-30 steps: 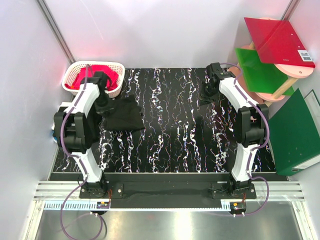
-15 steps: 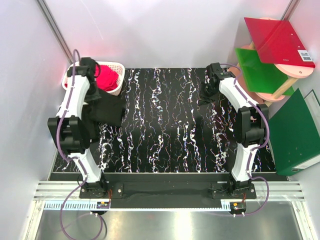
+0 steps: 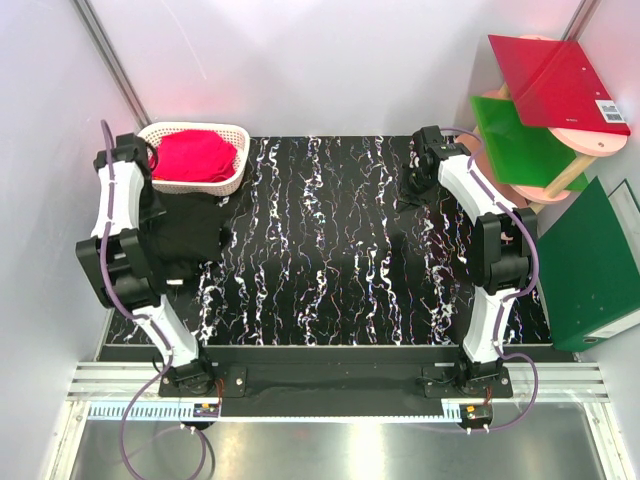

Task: Fold and stack the t-shirts
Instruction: Put the neatly folded tshirt into the corner of the board with the left arm

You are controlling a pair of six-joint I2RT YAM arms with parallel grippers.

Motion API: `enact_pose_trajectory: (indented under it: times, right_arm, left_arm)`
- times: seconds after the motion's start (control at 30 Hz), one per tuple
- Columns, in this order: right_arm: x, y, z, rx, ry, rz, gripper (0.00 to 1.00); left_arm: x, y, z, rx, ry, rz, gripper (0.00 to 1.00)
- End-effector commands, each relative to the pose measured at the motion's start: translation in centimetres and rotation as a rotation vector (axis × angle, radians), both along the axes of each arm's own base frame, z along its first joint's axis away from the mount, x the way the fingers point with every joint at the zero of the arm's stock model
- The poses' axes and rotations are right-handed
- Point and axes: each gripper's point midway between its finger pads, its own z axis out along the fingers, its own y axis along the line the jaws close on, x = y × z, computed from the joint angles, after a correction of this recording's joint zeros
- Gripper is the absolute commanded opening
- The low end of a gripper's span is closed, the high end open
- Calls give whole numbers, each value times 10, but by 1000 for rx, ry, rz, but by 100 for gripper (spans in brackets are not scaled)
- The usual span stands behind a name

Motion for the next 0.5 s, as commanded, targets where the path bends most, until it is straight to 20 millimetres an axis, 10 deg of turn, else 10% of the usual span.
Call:
enact_pose_trajectory:
  times: [0.0, 0.47]
  right_arm:
    - [6, 4, 22, 31, -34, 0, 0]
    - [5, 11, 9, 63, 12, 10, 0]
  left_arm:
    - [-21, 23, 29, 82, -67, 42, 0]
    - [-30, 83, 20, 88, -83, 179, 0]
